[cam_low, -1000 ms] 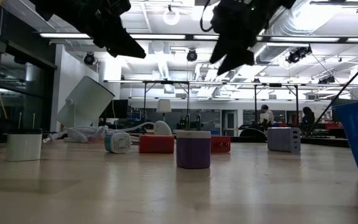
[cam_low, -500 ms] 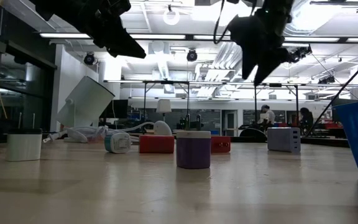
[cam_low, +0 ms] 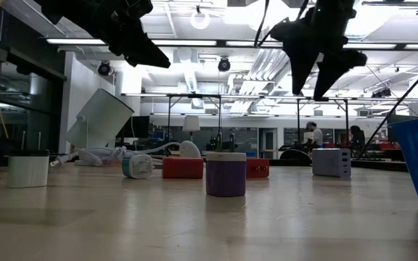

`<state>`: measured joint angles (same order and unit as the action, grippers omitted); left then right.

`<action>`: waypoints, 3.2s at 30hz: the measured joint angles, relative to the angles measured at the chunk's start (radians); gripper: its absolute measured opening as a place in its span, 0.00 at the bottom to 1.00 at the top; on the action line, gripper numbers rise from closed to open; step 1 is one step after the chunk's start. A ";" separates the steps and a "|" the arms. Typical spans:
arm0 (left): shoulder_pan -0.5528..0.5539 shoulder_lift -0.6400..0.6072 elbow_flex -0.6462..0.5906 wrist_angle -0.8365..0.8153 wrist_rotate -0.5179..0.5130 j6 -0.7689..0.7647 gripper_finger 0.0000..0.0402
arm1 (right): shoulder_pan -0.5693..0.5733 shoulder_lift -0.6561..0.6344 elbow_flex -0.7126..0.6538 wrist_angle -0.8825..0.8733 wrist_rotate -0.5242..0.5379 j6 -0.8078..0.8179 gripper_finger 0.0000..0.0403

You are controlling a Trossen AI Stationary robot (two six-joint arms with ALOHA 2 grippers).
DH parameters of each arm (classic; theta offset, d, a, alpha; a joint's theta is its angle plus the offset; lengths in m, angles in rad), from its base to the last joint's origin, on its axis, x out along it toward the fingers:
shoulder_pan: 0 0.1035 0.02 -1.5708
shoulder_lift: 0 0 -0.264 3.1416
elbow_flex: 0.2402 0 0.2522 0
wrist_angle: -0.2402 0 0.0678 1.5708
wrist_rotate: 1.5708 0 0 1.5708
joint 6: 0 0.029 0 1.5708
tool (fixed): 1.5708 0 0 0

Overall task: Pick & Place Office items
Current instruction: Put the white charger adapter into the blue bin

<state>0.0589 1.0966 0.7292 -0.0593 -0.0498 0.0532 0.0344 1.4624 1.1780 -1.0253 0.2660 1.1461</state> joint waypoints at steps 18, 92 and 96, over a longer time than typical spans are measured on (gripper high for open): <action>0.000 0.000 0.000 0.000 0.000 0.000 0.24 | 0.012 0.001 -0.255 0.160 -0.013 0.167 0.57; 0.000 0.000 0.001 0.011 0.000 0.000 0.24 | 0.012 0.045 -0.372 0.326 -0.029 0.053 0.31; 0.000 0.000 0.001 0.011 0.000 0.000 0.24 | 0.012 0.045 -0.372 0.326 -0.029 0.053 0.28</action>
<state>0.0586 1.0966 0.7303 -0.0486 -0.0501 0.0532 0.0460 1.5074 0.8062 -0.6991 0.2375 1.1995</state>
